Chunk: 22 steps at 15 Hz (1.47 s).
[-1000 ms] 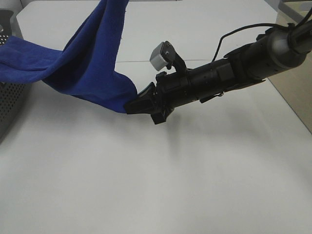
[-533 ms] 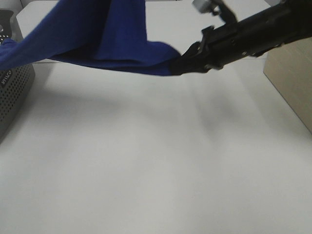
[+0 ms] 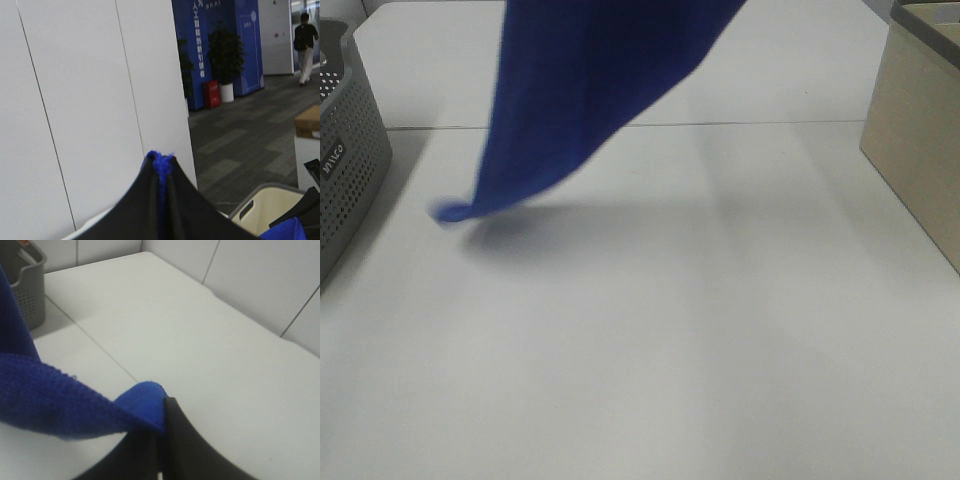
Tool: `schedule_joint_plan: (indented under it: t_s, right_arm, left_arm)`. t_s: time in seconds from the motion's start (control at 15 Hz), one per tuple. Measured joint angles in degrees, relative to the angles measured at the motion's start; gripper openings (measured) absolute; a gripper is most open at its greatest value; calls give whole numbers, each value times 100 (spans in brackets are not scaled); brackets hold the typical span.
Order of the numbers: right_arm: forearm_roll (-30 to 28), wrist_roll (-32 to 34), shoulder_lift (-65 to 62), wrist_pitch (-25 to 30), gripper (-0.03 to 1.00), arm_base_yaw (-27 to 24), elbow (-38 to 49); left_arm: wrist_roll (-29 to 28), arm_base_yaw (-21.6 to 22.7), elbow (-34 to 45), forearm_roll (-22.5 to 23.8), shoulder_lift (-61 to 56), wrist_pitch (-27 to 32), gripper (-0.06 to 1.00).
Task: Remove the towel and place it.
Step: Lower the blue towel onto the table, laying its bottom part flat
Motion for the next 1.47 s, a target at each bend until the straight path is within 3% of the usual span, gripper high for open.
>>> schedule_joint_plan:
  t_s: [0.2,0.33,0.53,0.67,0.73,0.87,1.13,1.27,1.47]
  right_arm:
    - [-1146,974,6,172,2,0,-1026]
    - [-1919,1553,-11,430,2,6,-1346]
    - [-2045,1839,-63,682,2,34,-1490]
    - [-1994,1702,-63,1026,2,34,-1490]
    - [-2120,1564,-69,1684,2,34,-1490]
    - [-2326,1536,-132,1982,2,34,-1490]
    - [-2836,1507,-527,1765,2,34,-1518]
    - [-2687,1507,-521,1473,2,34,-1633]
    - [-2458,1507,-476,739,2,34,-1902]
  left_arm:
    - [-92,189,-172,6,0,-395,0]
    - [-493,607,-189,-178,0,-6,0]
    - [-1312,968,-183,-327,57,796,0]
    - [-1387,1003,-183,-327,52,1003,0]
    - [-1455,1014,-183,-395,52,1289,0]
    - [-1455,1014,-183,-476,52,1633,0]
    - [-1209,1003,-183,-647,52,2275,0]
    - [-1175,1003,-183,-647,52,2114,0]
    - [-1175,1003,-183,-636,52,1409,0]
